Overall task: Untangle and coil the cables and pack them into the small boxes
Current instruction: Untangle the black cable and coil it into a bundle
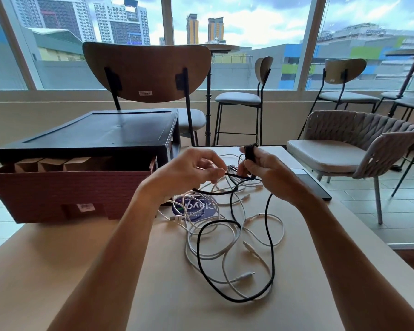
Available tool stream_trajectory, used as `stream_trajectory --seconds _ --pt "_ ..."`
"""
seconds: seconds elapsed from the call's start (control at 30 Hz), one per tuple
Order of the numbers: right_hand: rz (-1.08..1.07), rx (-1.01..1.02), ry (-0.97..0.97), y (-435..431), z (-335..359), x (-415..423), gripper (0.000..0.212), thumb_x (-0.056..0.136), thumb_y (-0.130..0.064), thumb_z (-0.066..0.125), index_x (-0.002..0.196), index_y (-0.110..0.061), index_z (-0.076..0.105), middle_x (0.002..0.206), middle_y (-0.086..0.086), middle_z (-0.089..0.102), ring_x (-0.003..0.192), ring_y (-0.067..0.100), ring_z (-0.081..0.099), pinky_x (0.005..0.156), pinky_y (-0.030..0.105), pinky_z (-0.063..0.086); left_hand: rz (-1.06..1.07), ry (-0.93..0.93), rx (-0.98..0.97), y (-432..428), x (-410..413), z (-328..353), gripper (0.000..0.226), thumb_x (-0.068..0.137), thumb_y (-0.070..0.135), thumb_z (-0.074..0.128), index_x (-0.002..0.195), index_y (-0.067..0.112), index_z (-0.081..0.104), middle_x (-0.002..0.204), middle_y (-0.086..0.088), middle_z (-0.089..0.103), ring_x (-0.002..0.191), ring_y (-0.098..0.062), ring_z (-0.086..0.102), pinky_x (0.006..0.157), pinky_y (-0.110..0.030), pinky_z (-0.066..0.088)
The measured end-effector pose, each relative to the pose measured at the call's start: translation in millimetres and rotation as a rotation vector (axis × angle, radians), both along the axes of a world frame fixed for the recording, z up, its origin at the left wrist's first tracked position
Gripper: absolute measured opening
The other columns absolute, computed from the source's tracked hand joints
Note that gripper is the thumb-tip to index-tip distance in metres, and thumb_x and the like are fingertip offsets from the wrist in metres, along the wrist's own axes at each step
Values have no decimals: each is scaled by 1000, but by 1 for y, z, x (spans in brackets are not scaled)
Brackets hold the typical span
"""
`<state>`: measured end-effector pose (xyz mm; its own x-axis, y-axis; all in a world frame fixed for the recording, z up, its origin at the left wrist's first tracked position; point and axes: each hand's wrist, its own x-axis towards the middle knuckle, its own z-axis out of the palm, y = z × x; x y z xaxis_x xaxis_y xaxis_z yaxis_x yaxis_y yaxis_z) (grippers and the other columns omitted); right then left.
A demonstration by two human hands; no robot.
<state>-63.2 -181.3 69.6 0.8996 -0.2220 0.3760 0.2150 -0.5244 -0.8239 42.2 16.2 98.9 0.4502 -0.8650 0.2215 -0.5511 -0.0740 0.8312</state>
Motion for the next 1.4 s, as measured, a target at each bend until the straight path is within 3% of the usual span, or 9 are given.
stream_trajectory --seconds 0.17,0.3,0.67,0.8,0.9,1.0,1.1,1.23,1.4 --pt "93 -34 90 -1 0 -4 31 100 -10 52 130 -6 47 85 1 65 79 5 64 78 25 51 80 300 -78 7 5 5 40 75 23 77 112 12 69 73 0 71 56 -2 55 57 -16 44" --pt "91 -190 160 -5 1 -10 42 96 -22 60 134 -9 49 85 -5 64 77 2 62 77 24 49 100 632 -176 10 10 10 51 64 12 78 114 9 68 81 -6 72 55 -6 48 53 -16 49" --pt "83 -321 159 -11 -7 -6 6 97 -21 61 102 -24 62 74 -6 61 67 5 57 63 26 47 160 942 -534 2 18 4 24 93 -2 57 104 18 64 77 -1 66 69 -11 66 77 -38 56" --pt "-12 -449 166 -13 -5 -8 13 91 -32 69 84 -25 60 68 -9 53 57 2 45 56 21 38 106 761 -495 5 11 8 33 95 -8 51 116 15 63 87 -3 63 58 -5 56 76 -33 57" --pt "-55 -444 157 -17 -3 -13 17 95 -33 65 85 -18 65 68 -8 57 57 3 48 55 20 39 142 421 -344 11 12 10 32 96 -4 54 120 17 63 103 -5 70 63 -6 52 74 -26 54" --pt "-56 -376 121 -15 3 -18 21 98 -26 60 88 -10 68 65 -9 55 53 1 44 53 15 35 244 59 -284 12 21 4 30 98 -3 53 118 17 63 102 0 75 63 -7 48 64 -18 46" --pt "-9 -181 78 -10 8 -20 26 102 -18 52 82 -4 60 64 -2 46 55 5 37 53 18 29 396 -240 -254 10 32 -6 28 97 -2 55 114 19 64 94 8 75 57 -4 52 62 -20 48" --pt "127 114 29 -6 14 -22 26 98 -27 49 87 -4 56 61 -7 36 56 7 32 62 19 40 581 -350 -288 4 32 -14 23 96 0 59 110 15 68 89 3 73 61 -5 66 60 -14 54" --pt "225 503 -18 -1 20 -22 26 95 -29 47 92 -5 57 54 -10 33 49 4 31 71 23 49 674 -538 -305 -1 34 -17 20 92 1 65 109 10 70 97 -3 72 83 -12 67 80 -22 55"
